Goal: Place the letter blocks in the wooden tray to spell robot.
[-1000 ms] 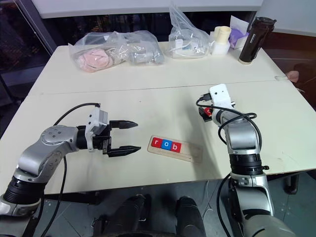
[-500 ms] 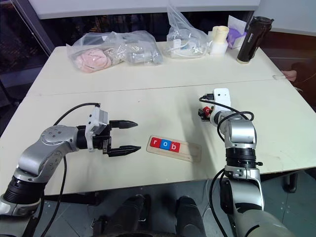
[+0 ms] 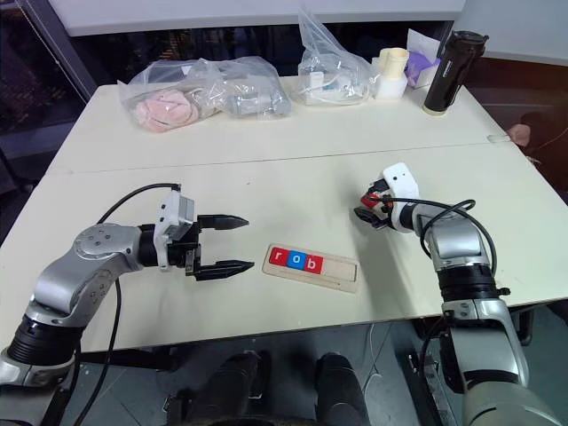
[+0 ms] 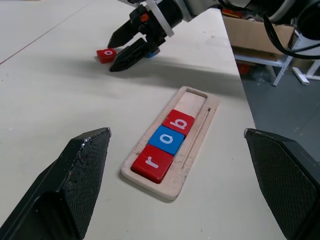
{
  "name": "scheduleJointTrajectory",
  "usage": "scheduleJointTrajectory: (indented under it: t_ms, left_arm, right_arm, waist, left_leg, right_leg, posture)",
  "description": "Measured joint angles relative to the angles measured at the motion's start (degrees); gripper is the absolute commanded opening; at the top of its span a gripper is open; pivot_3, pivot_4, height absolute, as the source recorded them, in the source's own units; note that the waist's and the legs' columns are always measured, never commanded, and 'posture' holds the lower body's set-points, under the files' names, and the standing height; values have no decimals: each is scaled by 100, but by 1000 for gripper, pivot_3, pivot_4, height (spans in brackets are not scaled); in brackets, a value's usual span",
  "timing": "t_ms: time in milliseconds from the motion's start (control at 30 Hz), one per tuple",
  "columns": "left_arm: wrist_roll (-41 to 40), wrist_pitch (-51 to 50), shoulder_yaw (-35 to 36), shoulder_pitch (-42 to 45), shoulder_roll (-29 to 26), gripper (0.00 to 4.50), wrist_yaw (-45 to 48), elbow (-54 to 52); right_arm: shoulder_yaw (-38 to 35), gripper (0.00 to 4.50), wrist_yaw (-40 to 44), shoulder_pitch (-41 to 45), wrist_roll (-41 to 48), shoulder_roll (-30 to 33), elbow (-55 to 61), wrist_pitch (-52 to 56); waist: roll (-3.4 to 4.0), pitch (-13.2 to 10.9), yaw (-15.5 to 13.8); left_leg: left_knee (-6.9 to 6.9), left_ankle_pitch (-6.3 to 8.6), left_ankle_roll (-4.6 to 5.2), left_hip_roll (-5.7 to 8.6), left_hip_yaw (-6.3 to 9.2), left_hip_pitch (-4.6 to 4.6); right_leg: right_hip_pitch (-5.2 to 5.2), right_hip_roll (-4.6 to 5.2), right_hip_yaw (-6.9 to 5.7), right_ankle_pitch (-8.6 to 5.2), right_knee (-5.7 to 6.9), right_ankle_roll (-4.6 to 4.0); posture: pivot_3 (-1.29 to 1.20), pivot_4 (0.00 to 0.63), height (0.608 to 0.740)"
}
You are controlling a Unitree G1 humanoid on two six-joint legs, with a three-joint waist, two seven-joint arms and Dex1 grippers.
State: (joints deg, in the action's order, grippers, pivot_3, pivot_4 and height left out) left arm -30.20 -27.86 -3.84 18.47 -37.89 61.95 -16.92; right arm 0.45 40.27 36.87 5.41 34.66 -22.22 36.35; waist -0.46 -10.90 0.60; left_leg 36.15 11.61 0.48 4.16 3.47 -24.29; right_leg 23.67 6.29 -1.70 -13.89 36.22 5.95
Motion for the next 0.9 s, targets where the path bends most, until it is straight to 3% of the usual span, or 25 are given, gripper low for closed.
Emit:
scheduleJointTrajectory:
  t_ms: [300,400,567,767,900]
  left_arm:
    - [50,1,0,2,34,4500,-8,0]
    - [70,1,0,2,41,4500,-18,0]
    - [80,-1,0,3,78,4500,-22,-1]
    - [85,-1,-2,32,116,4500,-22,0]
    - [96,0,-28,53,170,4500,-25,2]
  right_arm:
    - [158,4470,439,200,-76,88,-608,-728]
    - [207,3640,498,263,-79,64,-725,-832]
    - [305,1147,536,391,-88,10,-977,-1045]
    - [300,1138,471,482,-112,17,-1016,-880]
    - [188,1138,204,87,-109,247,153,248]
  waist:
    - [-1,1,4]
    - [-1,1,11]
    - [-1,1,7]
    - [-2,1,-3]
    - [0,1,-63]
  left_leg:
    - [0,0,-1,-1,1,1]
    - [-1,0,-1,-2,1,2]
    - [8,0,-1,-1,1,8]
    - [7,0,-1,0,2,11]
    - [1,1,-1,0,4,-6]
  right_leg:
    - [0,2,1,0,0,-1]
    - [0,2,1,0,0,-2]
    - [-9,5,1,-5,0,-14]
    - [-12,13,1,-5,-1,-16]
    - [8,17,0,0,-2,-7]
  posture:
    - [0,150,725]
    - [0,150,725]
    - [0,150,725]
    - [0,150,725]
    - [0,150,725]
